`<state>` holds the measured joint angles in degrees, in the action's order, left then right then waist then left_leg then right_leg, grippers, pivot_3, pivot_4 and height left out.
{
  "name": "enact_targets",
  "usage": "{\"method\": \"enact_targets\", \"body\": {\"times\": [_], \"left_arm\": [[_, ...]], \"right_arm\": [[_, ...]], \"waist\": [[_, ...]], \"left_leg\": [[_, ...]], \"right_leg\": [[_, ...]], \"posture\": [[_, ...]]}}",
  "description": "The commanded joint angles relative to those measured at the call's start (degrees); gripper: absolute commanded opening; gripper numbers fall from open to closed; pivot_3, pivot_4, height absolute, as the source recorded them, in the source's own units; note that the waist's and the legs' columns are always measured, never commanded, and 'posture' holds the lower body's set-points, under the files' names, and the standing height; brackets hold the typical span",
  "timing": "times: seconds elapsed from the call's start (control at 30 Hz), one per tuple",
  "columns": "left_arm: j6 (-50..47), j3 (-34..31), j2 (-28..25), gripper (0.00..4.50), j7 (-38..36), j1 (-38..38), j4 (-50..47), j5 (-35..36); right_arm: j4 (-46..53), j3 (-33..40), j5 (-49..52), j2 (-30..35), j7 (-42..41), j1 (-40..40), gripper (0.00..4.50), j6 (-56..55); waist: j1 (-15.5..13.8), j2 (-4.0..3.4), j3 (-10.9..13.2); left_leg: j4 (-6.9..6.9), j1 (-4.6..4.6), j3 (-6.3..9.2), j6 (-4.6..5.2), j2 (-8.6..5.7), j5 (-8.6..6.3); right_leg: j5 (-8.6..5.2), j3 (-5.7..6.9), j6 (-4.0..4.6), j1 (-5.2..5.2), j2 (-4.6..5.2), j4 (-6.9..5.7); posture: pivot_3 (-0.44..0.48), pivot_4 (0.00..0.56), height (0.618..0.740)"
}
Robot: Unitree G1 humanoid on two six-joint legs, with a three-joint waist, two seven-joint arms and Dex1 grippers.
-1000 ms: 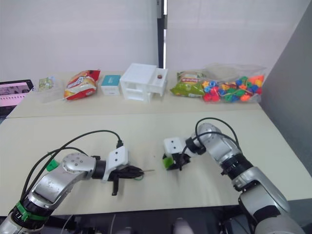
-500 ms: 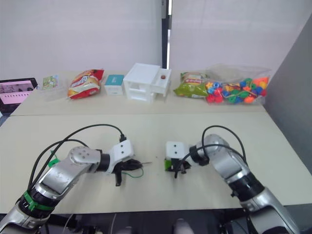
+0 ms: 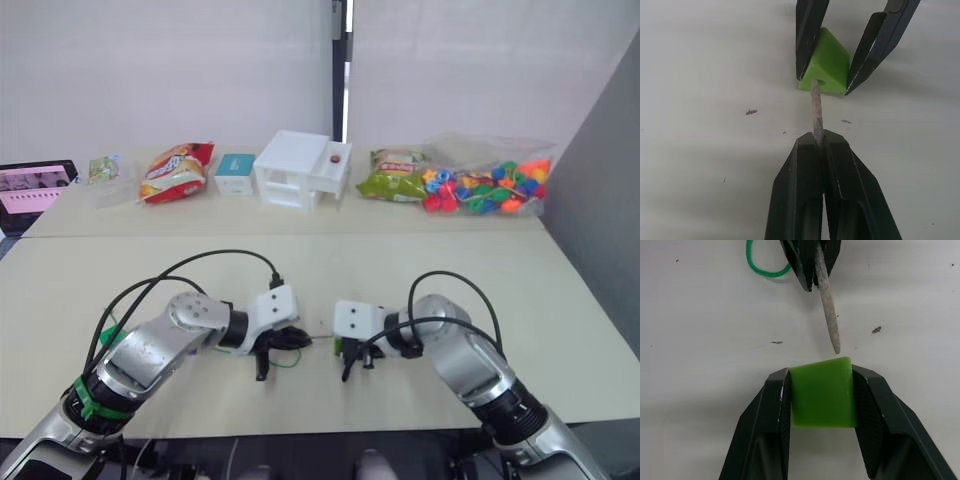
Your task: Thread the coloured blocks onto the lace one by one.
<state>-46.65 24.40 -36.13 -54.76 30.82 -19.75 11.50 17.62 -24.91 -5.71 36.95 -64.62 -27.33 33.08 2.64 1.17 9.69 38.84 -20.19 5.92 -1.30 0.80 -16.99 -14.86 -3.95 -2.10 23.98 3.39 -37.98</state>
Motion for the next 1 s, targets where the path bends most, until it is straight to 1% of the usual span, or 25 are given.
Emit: {"method": "enact_targets", "body": {"times": [0.03, 0.47, 0.87, 1.0], "left_arm": [[-0.20, 0.70, 0.38, 0.00, -0.84, 0.96, -1.52, 0.75], [1.08, 2.05, 2.53, 0.00, -1.10, 2.03, 1.70, -0.08], [3.64, 3.55, 8.19, 0.00, -0.88, 3.77, 5.58, -0.27], [5.57, 4.20, 10.99, 0.00, -0.86, 4.72, 7.64, -0.72]], "right_arm": [[-1.29, -4.63, 0.31, -0.40, -1.05, 2.40, 1.20, 1.79], [0.77, -4.38, 1.00, 0.11, -1.14, 2.89, 1.20, 3.41], [3.44, -4.22, 1.70, -0.09, -0.29, 3.51, 1.20, 6.38], [3.93, -4.18, 1.87, -0.25, -0.01, 3.77, 1.20, 7.17]], "waist": [[0.01, 0.00, 0.00], [-0.08, 0.02, -0.03], [-0.30, 0.03, -0.06], [-1.04, 0.02, -0.13]], "left_leg": [[0.00, 0.00, 0.00, 0.00, 0.00, 0.00], [0.00, 0.00, 0.00, 0.00, 0.00, 0.00], [0.02, -0.01, 0.01, 0.00, -0.04, 0.00], [0.09, 0.01, 0.01, 0.00, -0.07, 0.00]], "right_leg": [[0.00, 0.00, 0.00, 0.00, 0.00, 0.00], [0.00, 0.00, 0.00, 0.00, 0.00, 0.00], [0.00, 0.00, 0.00, -0.04, 0.03, 0.02], [0.00, 0.01, -0.01, -0.18, 0.05, 0.09]], "posture": [[0.000, 0.150, 0.740], [0.000, 0.150, 0.740], [0.000, 0.150, 0.740], [0.000, 0.150, 0.740]]}}
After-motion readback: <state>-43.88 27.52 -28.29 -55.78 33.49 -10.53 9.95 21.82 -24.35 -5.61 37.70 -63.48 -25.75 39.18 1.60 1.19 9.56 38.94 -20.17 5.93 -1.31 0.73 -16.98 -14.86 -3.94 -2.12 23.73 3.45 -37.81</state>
